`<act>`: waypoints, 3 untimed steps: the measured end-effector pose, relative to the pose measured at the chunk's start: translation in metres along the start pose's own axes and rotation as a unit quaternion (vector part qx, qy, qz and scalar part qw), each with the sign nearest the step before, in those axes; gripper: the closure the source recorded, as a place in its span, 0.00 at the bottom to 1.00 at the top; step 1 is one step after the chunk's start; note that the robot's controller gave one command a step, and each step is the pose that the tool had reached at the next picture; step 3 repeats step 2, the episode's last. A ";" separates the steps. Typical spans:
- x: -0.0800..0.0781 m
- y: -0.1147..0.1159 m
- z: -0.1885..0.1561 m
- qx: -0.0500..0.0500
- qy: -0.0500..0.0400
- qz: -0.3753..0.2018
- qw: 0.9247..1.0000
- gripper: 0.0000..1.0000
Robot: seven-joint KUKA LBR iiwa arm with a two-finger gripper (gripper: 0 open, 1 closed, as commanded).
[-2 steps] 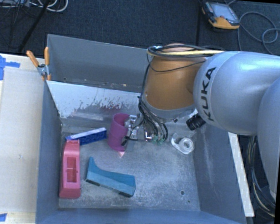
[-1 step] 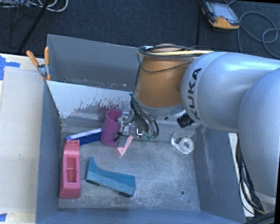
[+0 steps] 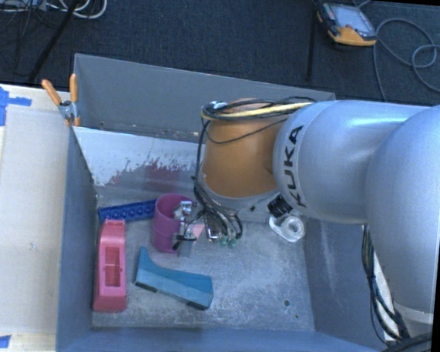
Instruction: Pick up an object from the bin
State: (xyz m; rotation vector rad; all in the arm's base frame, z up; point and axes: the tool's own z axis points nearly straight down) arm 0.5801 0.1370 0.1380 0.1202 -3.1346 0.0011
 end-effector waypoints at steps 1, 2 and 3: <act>-0.004 -0.015 -0.047 -0.001 0.002 -0.017 1.000 1.00; -0.007 -0.019 -0.062 0.000 -0.001 -0.012 1.000 1.00; -0.007 -0.019 -0.062 0.000 -0.001 -0.012 1.000 1.00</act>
Offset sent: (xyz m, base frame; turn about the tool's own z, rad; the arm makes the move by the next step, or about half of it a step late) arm 0.0109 0.0238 0.0631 0.0209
